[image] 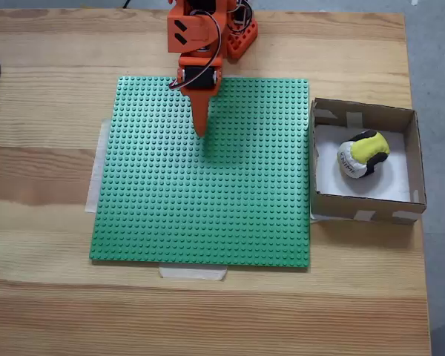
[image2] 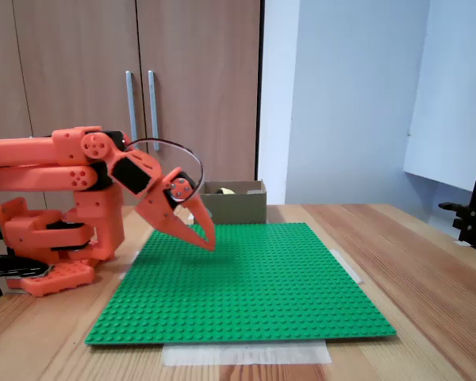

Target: Pick the ball and put it in the box.

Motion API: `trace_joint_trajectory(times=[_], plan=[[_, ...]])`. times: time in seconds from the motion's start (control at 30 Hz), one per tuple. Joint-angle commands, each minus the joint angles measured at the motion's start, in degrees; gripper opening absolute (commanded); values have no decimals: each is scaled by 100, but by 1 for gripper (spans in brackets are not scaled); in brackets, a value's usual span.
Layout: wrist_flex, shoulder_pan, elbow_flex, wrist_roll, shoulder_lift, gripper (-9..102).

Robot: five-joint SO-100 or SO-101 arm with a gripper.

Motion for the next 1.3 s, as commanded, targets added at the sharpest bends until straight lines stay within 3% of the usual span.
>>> trace_joint_trajectory(times=[0.0, 1.27], plan=[[-88, -9, 97, -44, 53, 1], [-88, 0, 97, -149, 53, -1]])
